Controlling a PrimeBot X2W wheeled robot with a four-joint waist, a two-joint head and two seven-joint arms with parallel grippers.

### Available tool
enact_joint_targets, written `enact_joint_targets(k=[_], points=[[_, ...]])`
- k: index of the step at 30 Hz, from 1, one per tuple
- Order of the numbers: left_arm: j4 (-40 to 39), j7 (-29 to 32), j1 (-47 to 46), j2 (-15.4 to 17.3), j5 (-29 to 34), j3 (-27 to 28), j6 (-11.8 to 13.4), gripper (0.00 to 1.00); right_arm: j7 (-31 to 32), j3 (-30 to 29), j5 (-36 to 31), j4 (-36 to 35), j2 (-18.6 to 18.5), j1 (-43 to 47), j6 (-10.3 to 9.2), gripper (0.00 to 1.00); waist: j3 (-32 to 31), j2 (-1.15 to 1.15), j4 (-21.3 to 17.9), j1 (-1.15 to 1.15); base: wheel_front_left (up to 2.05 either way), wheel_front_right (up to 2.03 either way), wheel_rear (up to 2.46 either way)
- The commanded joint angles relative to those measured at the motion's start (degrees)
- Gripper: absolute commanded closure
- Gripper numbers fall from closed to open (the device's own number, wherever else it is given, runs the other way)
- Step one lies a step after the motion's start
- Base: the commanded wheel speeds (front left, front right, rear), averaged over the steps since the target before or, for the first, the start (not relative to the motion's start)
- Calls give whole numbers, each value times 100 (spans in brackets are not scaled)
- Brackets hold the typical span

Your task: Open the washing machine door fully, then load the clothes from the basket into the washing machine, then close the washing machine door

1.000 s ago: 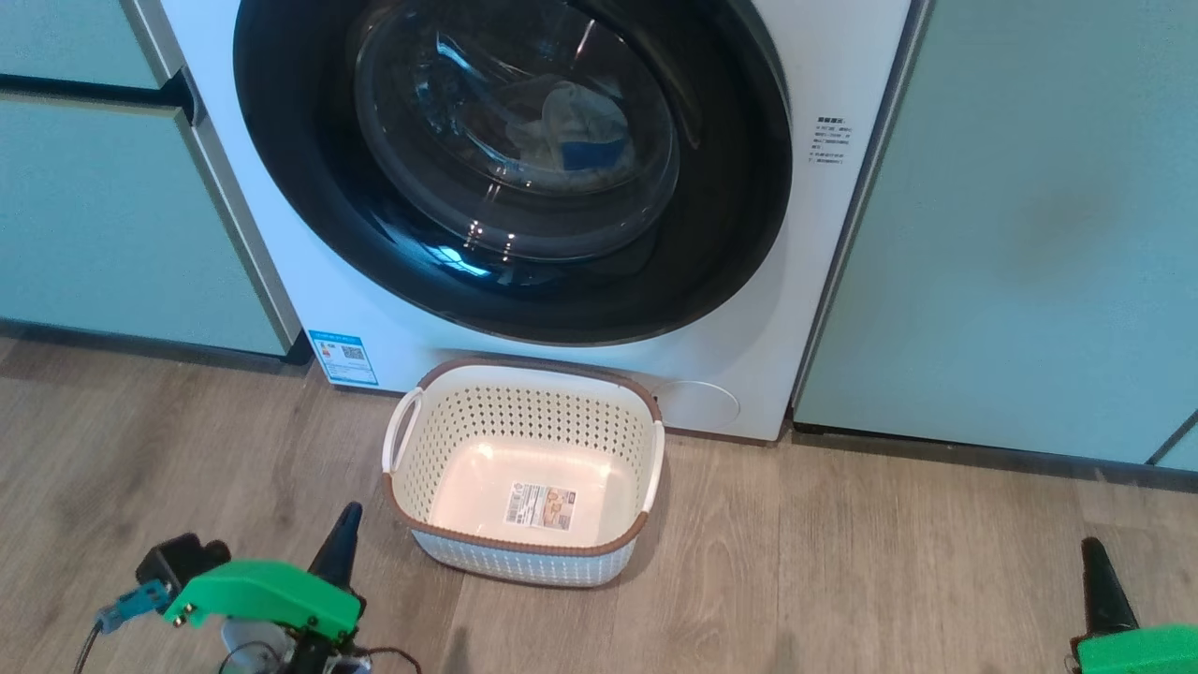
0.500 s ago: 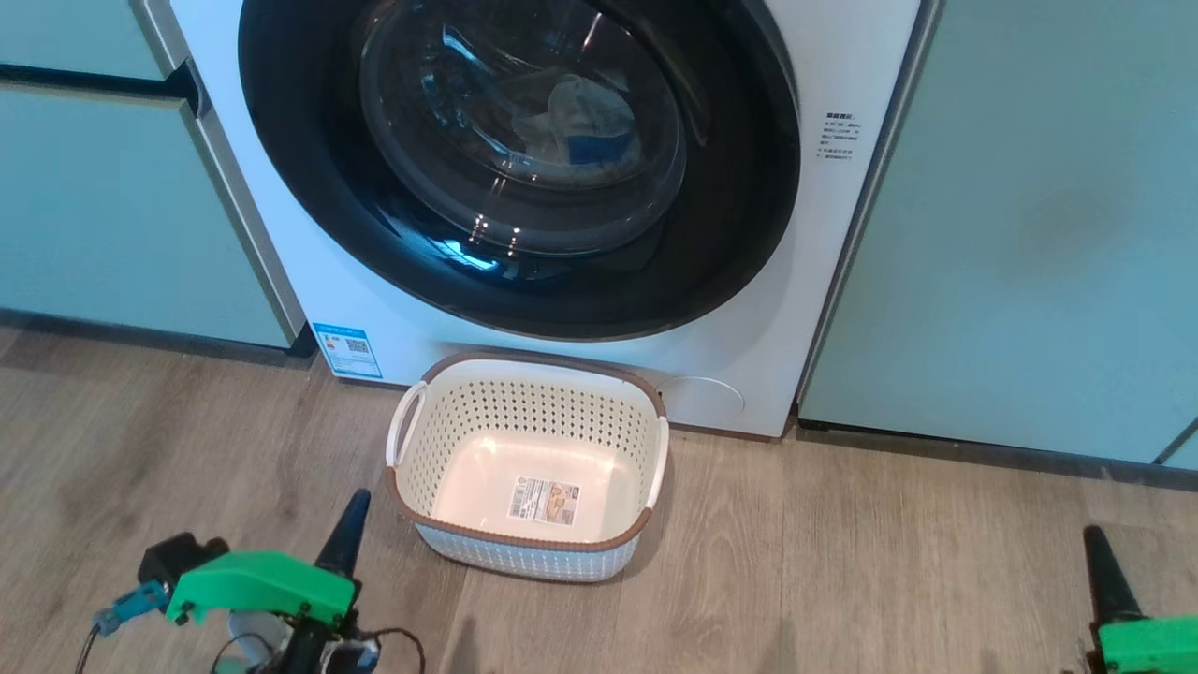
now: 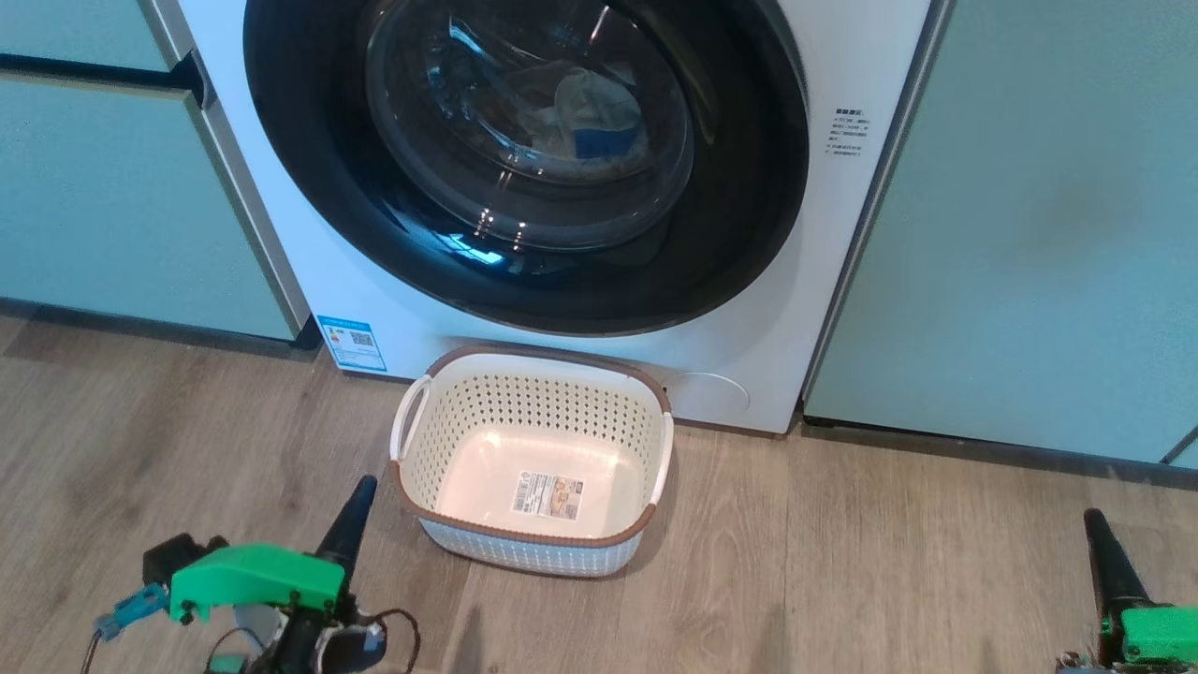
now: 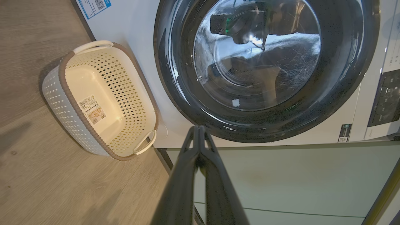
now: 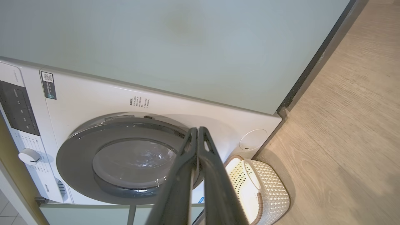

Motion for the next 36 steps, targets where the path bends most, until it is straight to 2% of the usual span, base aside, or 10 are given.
enact_joint_targets(k=[1, 27, 36], points=[[-250, 61, -228, 47, -143, 247, -6, 100, 57, 70, 180, -243, -17, -384, -13, 100, 5, 0, 5, 0, 0, 0, 0], [-638, 488, -206, -204, -1461, 597, -8, 100, 493, 41, 1855, -461, -19, -537, -17, 100, 94, 0, 92, 0, 0, 0, 0], [-639, 489, -206, -205, -1465, 597, -8, 100, 494, 41, 1859, -462, -19, -538, -17, 100, 94, 0, 92, 0, 0, 0, 0]])
